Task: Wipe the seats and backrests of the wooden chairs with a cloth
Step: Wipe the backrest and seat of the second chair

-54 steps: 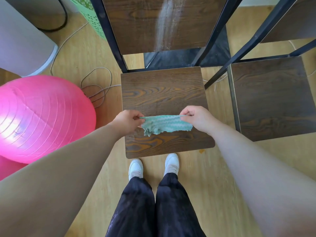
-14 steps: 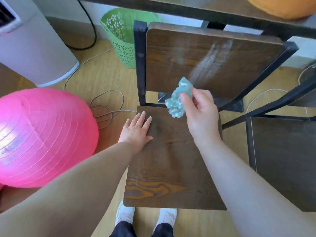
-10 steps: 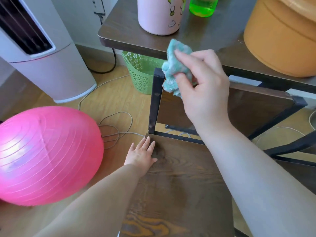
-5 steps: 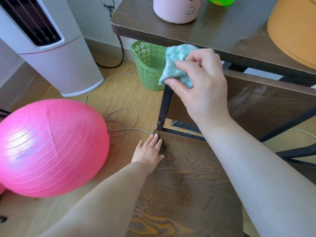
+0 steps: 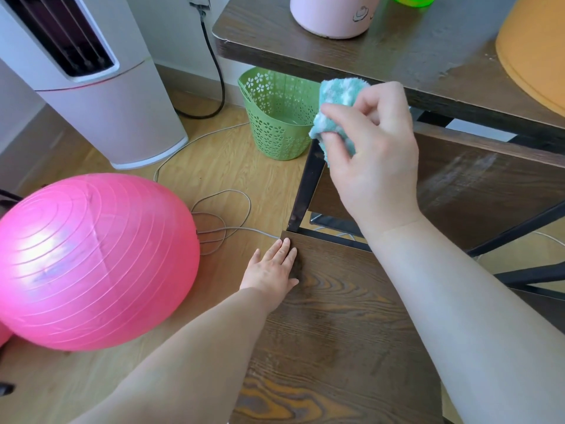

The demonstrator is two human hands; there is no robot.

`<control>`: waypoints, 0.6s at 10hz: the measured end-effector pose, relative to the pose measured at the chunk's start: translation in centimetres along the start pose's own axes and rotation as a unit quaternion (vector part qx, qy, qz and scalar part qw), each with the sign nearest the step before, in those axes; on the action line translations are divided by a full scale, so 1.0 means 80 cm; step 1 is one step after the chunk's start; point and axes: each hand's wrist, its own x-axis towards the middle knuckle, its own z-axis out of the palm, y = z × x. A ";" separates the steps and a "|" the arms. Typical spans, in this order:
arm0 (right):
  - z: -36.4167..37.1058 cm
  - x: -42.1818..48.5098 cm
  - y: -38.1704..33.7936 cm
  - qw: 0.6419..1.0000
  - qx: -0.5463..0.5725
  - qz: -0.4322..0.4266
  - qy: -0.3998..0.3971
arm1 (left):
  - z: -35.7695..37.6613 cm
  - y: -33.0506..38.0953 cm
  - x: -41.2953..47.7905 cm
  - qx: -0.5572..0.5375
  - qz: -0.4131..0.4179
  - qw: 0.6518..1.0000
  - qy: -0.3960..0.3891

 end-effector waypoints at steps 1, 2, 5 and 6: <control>0.001 -0.003 -0.002 0.999 0.012 0.022 -0.023 | -0.001 -0.001 0.000 0.006 0.002 1.000 -0.004; 0.002 -0.001 -0.004 0.999 0.022 0.029 -0.018 | -0.002 -0.004 0.000 0.009 0.006 1.000 -0.006; 0.004 0.001 -0.001 1.000 -0.009 0.029 0.007 | -0.005 -0.005 -0.002 0.014 0.011 1.000 0.000; 0.008 -0.008 0.003 0.999 -0.028 -0.026 0.026 | -0.003 -0.009 -0.001 0.023 0.020 1.000 0.001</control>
